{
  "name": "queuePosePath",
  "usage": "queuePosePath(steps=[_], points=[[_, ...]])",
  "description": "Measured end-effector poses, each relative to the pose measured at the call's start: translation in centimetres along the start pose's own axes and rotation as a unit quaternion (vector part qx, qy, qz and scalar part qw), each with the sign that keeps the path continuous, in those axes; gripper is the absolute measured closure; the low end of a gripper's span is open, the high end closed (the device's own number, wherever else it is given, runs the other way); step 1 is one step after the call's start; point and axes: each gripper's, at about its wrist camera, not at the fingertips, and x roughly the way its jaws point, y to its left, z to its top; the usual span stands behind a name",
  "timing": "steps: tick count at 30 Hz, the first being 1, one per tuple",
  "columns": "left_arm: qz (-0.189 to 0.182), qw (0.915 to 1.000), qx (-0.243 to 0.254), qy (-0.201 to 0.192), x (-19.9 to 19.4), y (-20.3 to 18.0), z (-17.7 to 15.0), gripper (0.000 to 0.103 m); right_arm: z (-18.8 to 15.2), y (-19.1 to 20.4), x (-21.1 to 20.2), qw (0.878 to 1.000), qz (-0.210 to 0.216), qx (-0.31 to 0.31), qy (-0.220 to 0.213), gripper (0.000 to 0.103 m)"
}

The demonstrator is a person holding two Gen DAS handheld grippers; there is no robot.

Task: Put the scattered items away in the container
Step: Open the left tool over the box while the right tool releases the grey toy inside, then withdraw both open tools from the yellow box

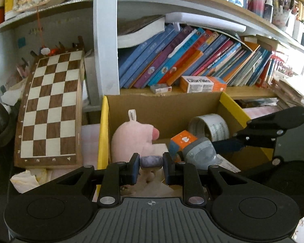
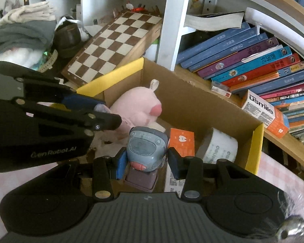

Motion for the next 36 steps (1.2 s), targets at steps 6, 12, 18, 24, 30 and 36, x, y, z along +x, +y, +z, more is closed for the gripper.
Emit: queuePosePath(steps=[6,12,18,24,30,36], points=[[0.0,1.0,0.001,0.002,0.3,0.0,0.1,0.08,0.0,-0.4,0.9,1.0,0.0,0.011,0.006,0.062],[-0.002,1.0,-0.001,0.001,0.1,-0.1,0.1,0.075,0.1,-0.4,0.6,1.0,-0.006,0.012,-0.005,0.046],[0.01,0.9993,-0.01,-0.036,-2.0,-0.1,0.6,0.038,0.2,-0.5,-1.1,0.999,-0.016,0.021,-0.027,0.035],[0.013,0.9974,-0.005,-0.07,-4.9,-0.9,1.1,0.03,0.3,-0.1,-4.1,0.997,-0.029,0.031,-0.06,0.029],[0.012,0.9944,-0.009,-0.105,-8.3,-1.4,1.0,0.02,-0.3,0.6,-7.9,0.993,-0.047,0.05,-0.095,0.024],[0.01,0.9915,-0.009,-0.129,-11.9,-2.1,-0.3,0.012,-2.2,1.7,-12.0,0.987,-0.075,0.07,-0.127,0.018]])
